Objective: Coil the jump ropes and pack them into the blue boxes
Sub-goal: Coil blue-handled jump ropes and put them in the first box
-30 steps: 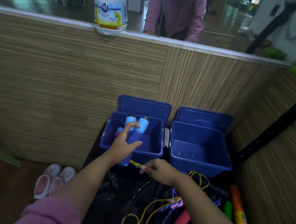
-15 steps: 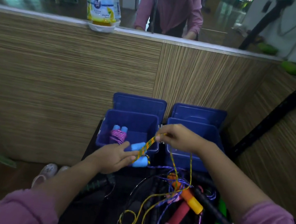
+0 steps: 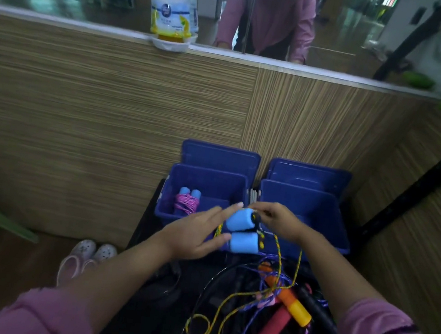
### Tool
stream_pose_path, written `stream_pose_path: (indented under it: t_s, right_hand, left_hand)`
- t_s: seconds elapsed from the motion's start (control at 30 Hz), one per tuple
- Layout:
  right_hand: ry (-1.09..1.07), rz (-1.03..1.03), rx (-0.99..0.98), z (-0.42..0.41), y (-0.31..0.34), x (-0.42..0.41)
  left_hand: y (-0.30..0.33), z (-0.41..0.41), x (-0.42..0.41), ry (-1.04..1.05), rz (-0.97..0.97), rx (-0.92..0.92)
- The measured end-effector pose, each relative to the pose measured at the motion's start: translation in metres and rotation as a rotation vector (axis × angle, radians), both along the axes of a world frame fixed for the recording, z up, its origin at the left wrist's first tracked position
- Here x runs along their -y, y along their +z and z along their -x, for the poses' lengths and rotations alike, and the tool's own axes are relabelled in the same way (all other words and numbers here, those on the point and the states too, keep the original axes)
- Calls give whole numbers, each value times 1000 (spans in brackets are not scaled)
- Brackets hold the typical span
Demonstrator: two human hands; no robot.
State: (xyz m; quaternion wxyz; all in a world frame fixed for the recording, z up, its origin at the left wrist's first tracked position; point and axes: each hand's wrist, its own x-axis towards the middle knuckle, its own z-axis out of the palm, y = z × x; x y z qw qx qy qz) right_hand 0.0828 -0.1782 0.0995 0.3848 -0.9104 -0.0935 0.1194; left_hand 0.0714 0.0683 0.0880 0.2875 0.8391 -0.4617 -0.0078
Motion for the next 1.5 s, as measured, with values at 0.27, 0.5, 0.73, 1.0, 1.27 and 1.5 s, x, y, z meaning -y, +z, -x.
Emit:
stream_pose_path:
  t_s: [0.27,0.5,0.73,1.0,1.27,1.5]
  right_hand:
    - [-32,66,-58,36,-28,-42]
    - [175,387,78,68,-25,-71]
    - [239,471,379,55,32,-71]
    - [212,320,186,11,31,-38]
    - [91,-32,34,2,9,-15]
    - [-130,-256,-100,17,-25,-26]
  left_hand:
    - [2,-39,-4,556,228,-50]
    - [0,-62,-14,903,191,-32]
    - [-21,-40,-19,704,-270,59]
    - [-32,-8,-5,170,-259,35]
    - [-13,-4,-10,23,-202,-60]
    - [4,-16,-3,227,196,-71]
